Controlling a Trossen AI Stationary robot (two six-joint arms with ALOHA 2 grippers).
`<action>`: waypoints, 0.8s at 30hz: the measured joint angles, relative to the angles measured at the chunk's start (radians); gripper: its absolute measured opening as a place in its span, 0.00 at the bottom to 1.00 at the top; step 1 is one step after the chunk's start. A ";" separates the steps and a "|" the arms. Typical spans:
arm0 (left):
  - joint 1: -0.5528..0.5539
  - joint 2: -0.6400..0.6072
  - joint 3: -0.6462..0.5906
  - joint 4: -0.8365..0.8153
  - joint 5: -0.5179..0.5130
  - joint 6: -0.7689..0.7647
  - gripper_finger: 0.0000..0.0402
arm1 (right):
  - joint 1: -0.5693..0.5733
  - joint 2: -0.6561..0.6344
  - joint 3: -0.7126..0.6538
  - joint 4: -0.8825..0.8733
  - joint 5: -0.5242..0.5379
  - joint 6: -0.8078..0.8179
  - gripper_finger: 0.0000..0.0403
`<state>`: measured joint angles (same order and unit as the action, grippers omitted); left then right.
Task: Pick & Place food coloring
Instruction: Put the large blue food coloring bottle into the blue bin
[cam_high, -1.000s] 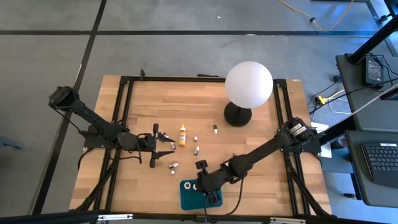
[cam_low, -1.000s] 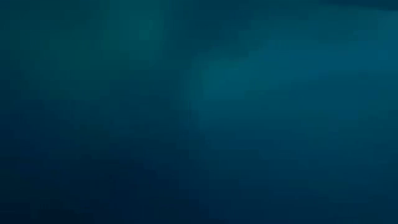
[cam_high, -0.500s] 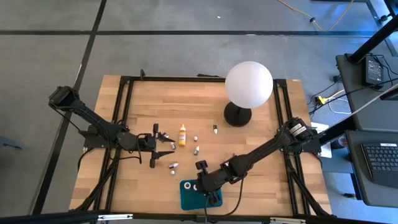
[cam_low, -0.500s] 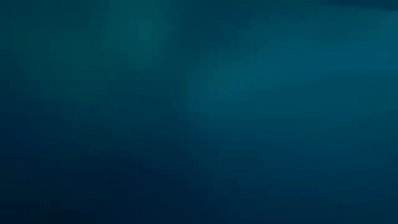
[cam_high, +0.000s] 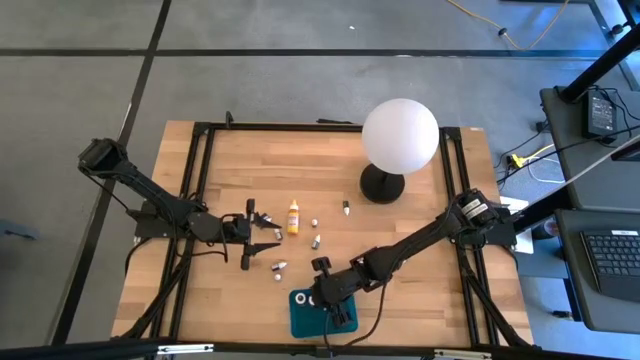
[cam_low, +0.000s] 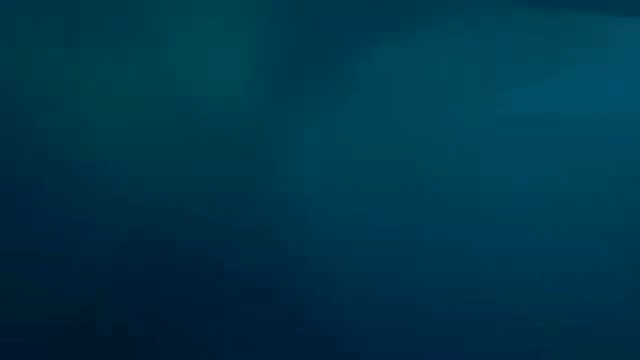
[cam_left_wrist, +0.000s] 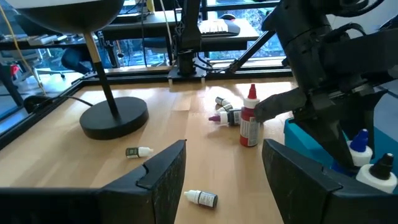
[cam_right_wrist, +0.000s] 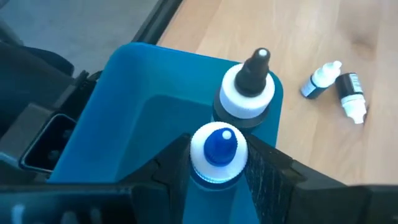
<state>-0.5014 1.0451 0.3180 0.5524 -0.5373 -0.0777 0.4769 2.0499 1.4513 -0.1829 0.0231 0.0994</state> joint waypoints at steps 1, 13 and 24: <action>0.000 0.000 0.000 -0.005 0.000 -0.003 0.52 | -0.002 0.000 0.000 0.000 -0.006 0.000 0.35; 0.000 0.000 0.000 -0.006 0.000 -0.006 0.52 | -0.003 0.002 0.000 0.001 -0.010 -0.029 0.44; 0.000 0.000 0.000 -0.006 0.000 -0.006 0.52 | -0.003 0.005 0.016 -0.016 -0.006 -0.034 0.64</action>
<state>-0.5014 1.0454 0.3180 0.5465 -0.5373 -0.0834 0.4740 2.0544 1.4672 -0.1985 0.0170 0.0652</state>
